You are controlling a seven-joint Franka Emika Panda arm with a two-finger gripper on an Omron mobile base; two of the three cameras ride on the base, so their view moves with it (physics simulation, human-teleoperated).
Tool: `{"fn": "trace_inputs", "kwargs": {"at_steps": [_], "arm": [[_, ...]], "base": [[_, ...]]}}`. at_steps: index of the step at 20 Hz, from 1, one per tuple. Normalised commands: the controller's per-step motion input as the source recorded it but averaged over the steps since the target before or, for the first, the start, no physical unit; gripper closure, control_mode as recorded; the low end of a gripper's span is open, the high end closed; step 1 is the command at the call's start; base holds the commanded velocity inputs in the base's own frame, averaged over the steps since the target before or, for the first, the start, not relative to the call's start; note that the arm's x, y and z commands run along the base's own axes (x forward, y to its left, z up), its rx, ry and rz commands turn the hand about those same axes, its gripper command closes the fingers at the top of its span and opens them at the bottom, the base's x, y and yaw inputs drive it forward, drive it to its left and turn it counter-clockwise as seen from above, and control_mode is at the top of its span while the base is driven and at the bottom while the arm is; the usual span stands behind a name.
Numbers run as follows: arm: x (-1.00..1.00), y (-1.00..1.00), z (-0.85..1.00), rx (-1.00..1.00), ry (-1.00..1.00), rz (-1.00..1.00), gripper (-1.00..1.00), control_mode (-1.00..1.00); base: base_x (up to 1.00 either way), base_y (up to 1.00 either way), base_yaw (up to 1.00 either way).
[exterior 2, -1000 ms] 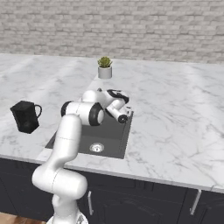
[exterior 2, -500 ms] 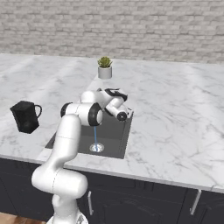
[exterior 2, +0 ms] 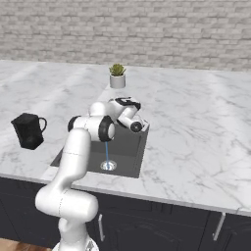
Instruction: Turn on the sink faucet and place the jug under the water for a few seconds to fill it up.
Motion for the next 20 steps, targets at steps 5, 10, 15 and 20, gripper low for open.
{"fn": "trace_inputs", "kwargs": {"at_steps": [5,10,15,20], "arm": [[-0.47,-0.39,0.03,0.00,-0.03,-0.05,-1.00,-1.00],[-0.95,-0.74,0.42,0.00,-0.11,-0.11,-1.00,-1.00],[-0.97,-0.64,0.74,-0.01,-0.10,-0.07,-1.00,-1.00],[-0.91,-0.15,0.95,-0.06,-0.07,-0.02,-1.00,-1.00]], "base": [[0.00,0.00,0.00],[0.00,0.00,0.00],[0.00,0.00,0.00],[0.00,0.00,0.00]]}}
